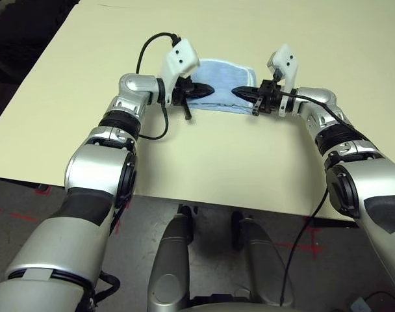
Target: Fold the towel and set it aside.
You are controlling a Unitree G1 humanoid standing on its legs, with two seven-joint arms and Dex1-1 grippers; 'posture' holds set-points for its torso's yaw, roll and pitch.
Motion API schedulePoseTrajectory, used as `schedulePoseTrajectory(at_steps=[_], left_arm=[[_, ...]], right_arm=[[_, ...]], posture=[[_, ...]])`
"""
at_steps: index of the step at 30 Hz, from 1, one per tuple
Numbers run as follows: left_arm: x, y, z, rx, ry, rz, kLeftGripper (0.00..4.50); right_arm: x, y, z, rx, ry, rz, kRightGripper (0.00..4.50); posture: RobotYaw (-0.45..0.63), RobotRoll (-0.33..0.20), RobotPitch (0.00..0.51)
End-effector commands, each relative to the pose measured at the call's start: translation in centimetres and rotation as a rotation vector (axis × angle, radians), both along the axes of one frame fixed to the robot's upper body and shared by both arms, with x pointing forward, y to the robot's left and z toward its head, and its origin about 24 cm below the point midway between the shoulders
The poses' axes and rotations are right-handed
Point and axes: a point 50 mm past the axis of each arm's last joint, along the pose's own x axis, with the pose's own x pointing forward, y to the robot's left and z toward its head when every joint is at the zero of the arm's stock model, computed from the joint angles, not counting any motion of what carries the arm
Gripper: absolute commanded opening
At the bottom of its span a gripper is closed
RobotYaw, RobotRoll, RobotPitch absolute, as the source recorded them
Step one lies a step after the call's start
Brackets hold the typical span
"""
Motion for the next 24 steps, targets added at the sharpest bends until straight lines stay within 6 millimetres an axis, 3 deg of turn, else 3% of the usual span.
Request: schedulePoseTrajectory(at_steps=[1,8,16,20,24], left_arm=[[0.0,1.4,-1.4,0.057,0.058,0.047,0.02],[0.0,2.1,0.6,-0.077,0.037,0.047,0.02],[0.1,1.7,5.0,-0.388,-0.032,0.025,0.02],[0.4,1.0,4.6,-0.350,-0.039,0.066,0.02],[1.0,0.3,2.8,-0.268,-0.018,0.183,0.02]], right_arm=[[-0.1,-1.8,-1.3,-0.045,0.059,-0.054,0.00],[-0.1,-2.6,0.4,-0.004,0.026,-0.048,0.00],[0.4,-2.5,5.9,0.297,-0.099,-0.073,0.00],[1.0,-1.4,5.8,0.218,-0.102,-0.139,0.00],[1.5,0.0,4.9,0.164,-0.079,-0.209,0.00]], posture=[[0.08,0.000,0.293],[0.08,0.000,0.294],[0.07,0.000,0.317],[0.05,0.000,0.341],[0.04,0.000,0.334]])
